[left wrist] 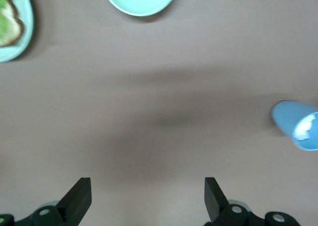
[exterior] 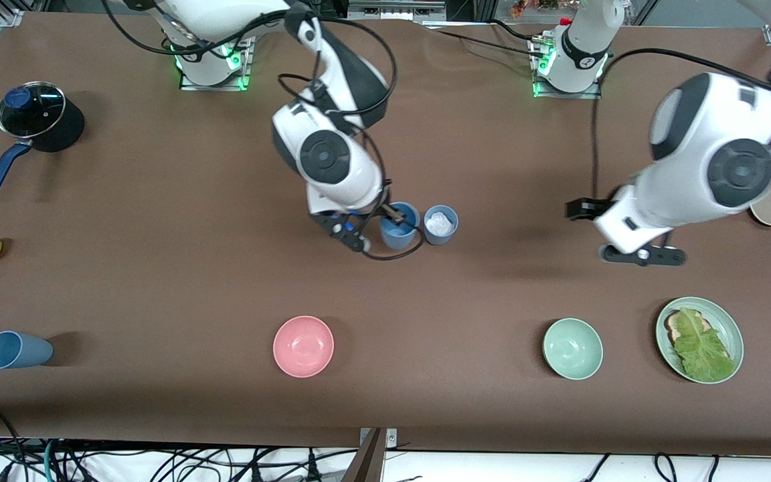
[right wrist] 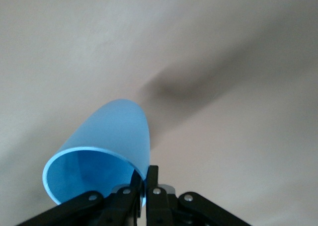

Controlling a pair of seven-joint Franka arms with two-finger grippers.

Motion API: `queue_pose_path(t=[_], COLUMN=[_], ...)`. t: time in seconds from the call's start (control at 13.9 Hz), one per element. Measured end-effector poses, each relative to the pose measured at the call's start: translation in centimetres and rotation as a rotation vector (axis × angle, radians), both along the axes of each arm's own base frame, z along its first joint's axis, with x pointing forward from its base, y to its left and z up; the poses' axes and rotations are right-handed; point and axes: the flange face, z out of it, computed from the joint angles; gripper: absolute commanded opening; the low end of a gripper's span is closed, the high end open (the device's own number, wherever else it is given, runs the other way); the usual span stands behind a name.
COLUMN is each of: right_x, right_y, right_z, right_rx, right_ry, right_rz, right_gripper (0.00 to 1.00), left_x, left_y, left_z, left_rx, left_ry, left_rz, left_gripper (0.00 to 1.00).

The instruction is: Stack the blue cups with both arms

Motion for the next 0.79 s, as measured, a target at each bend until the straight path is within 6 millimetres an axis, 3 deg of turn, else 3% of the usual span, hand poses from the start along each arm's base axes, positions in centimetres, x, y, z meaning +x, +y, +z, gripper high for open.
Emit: queue_pose_path(t=[0.14, 0.29, 0.58, 0.79], right_x=[-1.5, -2.5, -3.4, -3.7], right_y=[2.5, 3.7, 5.0, 5.7], right_z=[0.4, 0.6, -0.4, -1.4], right_rx=[0.028, 0.035, 0.041, 0.044], right_ry=[-0.007, -0.004, -0.006, -0.009], right_rz=[-0.053, -0.075, -0.090, -0.105], right_gripper=[0.00, 0.00, 0.00, 0.00], left_x=[0.4, 0.2, -1.5, -1.7], left_y=[3.7, 5.2, 4.1, 3.7], left_z=[0.9, 3.0, 7.9, 8.4], left_rx=[0.015, 0.015, 0.007, 0.001], left_ry=[-0.018, -0.051, -0.120, -0.129], left_rz=[-0.022, -0.018, -0.026, -0.029], left_gripper=[1.00, 1.00, 1.00, 1.00])
